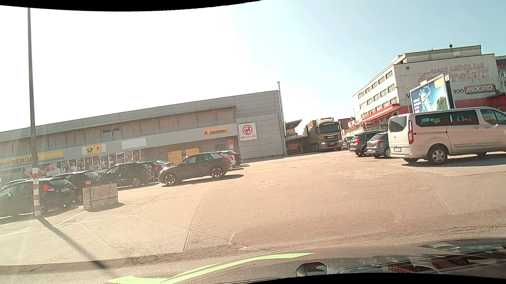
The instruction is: Follow the waypoints while adhering to traffic rules and regulations
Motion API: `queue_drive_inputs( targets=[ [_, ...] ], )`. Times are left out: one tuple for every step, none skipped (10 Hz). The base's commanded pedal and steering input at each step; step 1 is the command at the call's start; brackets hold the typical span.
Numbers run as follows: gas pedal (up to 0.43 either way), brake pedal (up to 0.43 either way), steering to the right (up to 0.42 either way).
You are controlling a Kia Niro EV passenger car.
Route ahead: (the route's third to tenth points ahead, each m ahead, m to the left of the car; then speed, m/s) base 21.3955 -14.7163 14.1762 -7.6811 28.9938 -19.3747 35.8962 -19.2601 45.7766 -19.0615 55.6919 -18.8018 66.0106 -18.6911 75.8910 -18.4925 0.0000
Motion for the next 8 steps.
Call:
queue_drive_inputs(
  targets=[
    [0.000, 0.421, -0.055],
    [0.000, 0.421, -0.055],
    [0.000, 0.421, -0.055],
    [0.000, 0.421, -0.055],
    [0.000, 0.421, -0.056],
    [0.000, 0.421, -0.055],
    [0.000, 0.421, -0.055],
    [0.000, 0.421, -0.056]
  ],
)
